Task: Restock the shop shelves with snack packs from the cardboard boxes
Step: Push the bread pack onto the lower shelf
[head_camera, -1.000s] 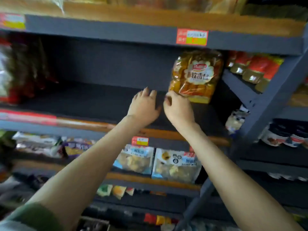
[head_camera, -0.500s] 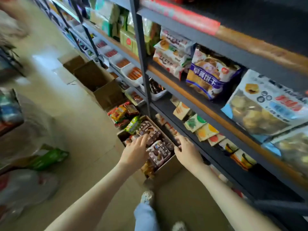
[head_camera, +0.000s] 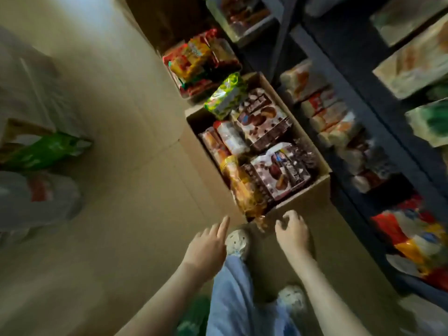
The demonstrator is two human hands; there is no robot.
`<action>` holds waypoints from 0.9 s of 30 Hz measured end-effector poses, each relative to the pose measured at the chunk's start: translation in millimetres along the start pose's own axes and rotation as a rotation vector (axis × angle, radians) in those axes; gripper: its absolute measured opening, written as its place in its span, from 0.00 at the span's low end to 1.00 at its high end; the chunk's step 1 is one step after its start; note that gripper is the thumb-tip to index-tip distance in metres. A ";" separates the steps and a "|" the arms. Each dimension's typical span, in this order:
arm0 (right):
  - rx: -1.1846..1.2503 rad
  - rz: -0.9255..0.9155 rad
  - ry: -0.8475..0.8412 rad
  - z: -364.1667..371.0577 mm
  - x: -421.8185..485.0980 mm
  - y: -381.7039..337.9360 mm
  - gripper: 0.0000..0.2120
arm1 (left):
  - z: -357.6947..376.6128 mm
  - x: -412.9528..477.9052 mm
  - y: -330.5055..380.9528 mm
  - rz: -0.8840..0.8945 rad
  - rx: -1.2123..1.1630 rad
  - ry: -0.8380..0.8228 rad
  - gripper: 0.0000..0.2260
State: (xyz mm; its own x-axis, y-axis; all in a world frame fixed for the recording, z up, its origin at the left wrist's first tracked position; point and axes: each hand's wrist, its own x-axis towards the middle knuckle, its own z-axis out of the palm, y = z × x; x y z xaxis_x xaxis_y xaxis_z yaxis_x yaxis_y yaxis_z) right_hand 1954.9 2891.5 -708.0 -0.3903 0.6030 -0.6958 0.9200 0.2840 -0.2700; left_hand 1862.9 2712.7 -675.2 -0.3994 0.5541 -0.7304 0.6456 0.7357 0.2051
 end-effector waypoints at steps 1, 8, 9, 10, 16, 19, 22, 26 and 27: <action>0.025 0.045 -0.017 18.8 18.1 -2.7 0.17 | 11.2 14.3 -7.4 0.005 0.000 -0.020 0.32; -0.121 0.137 -0.222 109.6 98.1 0.8 0.28 | 56.1 83.0 -43.1 0.015 0.036 0.009 0.34; -0.160 0.100 -0.181 111.0 99.8 1.2 0.20 | 57.0 86.6 -42.9 0.024 0.049 0.032 0.35; -0.193 0.047 -0.131 109.1 99.1 1.0 0.14 | 57.6 88.5 -42.1 0.050 0.060 0.084 0.37; -0.247 -0.489 0.235 48.4 46.2 -23.7 0.11 | 34.5 86.4 -20.9 0.248 0.156 0.432 0.42; -0.228 -0.697 0.362 1.4 10.8 -37.5 0.11 | -1.0 75.4 -2.8 0.275 0.186 0.484 0.44; -0.267 -0.870 0.445 -55.7 -32.0 -41.9 0.08 | -46.2 57.5 19.1 0.321 0.159 0.509 0.52; -0.326 -1.046 0.579 -137.2 -92.0 -33.9 0.13 | -102.5 15.0 59.2 0.456 0.145 0.561 0.57; -0.324 -1.058 0.609 -158.2 -106.6 -31.0 0.16 | -115.7 1.2 71.8 0.474 0.112 0.577 0.56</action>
State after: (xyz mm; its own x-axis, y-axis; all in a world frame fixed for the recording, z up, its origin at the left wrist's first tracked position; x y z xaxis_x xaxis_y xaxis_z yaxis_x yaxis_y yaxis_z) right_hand 1962.4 2936.4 -520.2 -0.9608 0.1899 0.2021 0.1315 0.9537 -0.2706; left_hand 1833.5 2811.2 -586.0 -0.3200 0.9402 -0.1168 0.8833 0.3406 0.3222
